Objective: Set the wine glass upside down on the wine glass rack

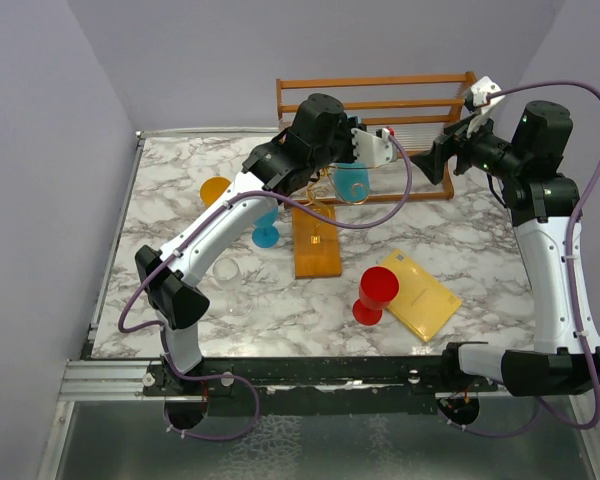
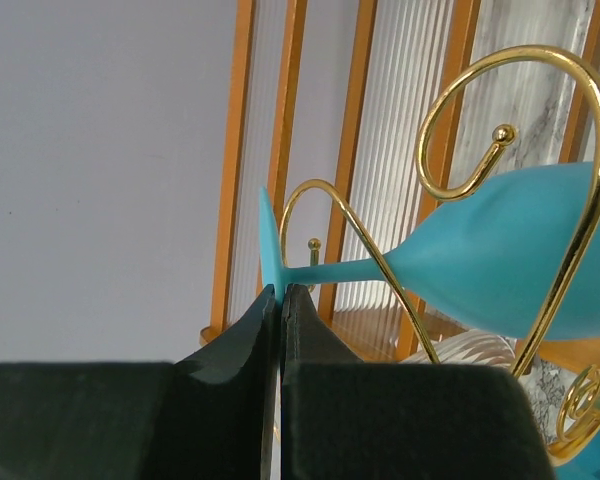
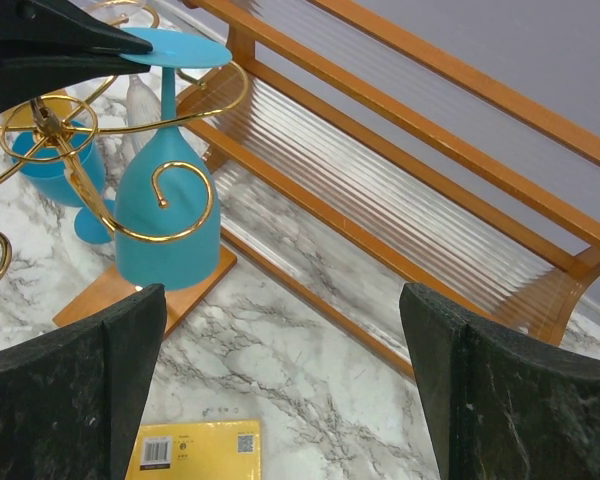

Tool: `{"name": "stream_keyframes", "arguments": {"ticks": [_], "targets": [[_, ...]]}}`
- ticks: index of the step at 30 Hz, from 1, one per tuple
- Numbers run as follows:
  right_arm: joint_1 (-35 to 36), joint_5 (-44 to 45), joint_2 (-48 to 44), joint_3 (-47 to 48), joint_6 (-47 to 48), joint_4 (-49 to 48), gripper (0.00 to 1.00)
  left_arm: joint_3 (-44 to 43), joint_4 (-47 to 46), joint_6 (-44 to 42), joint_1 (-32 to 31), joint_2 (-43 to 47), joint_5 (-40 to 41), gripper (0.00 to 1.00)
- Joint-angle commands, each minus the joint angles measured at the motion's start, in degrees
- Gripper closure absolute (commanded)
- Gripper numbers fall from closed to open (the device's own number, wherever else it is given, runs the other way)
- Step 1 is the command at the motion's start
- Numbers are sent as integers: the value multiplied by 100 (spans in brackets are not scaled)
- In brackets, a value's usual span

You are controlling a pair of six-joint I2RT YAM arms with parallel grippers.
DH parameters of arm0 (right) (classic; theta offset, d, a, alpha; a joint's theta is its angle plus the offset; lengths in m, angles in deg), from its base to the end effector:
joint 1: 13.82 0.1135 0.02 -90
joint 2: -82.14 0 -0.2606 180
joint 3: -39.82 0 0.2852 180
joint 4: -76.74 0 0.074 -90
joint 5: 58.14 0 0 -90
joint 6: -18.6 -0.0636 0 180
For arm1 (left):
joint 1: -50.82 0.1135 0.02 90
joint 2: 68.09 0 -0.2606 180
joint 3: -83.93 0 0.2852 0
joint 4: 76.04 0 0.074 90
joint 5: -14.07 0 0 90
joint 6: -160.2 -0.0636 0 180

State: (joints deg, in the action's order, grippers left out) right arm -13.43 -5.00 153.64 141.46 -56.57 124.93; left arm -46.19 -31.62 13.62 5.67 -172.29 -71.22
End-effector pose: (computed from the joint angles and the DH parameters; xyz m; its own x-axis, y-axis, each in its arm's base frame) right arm 0.3024 0.0402 0.4651 -0.1521 -0.2058 -0.9667 -0.6359 0.7691 -0.0637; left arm 0.3357 -0.3300 0.4472 0.4206 0.7566 -0.5006 0.5457 0.2298 0.8059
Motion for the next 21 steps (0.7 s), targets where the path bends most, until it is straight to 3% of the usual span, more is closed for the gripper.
{"name": "stream_keyframes", "arguments": {"ticks": [1,21], "targets": [[6,107,-152,-20,13,-143,0,-234,-115,119,-49,125,-186,100],[6,109,-150,-6,20,-134,0,-204,-1104,144,-93,-243,428,100]]}}
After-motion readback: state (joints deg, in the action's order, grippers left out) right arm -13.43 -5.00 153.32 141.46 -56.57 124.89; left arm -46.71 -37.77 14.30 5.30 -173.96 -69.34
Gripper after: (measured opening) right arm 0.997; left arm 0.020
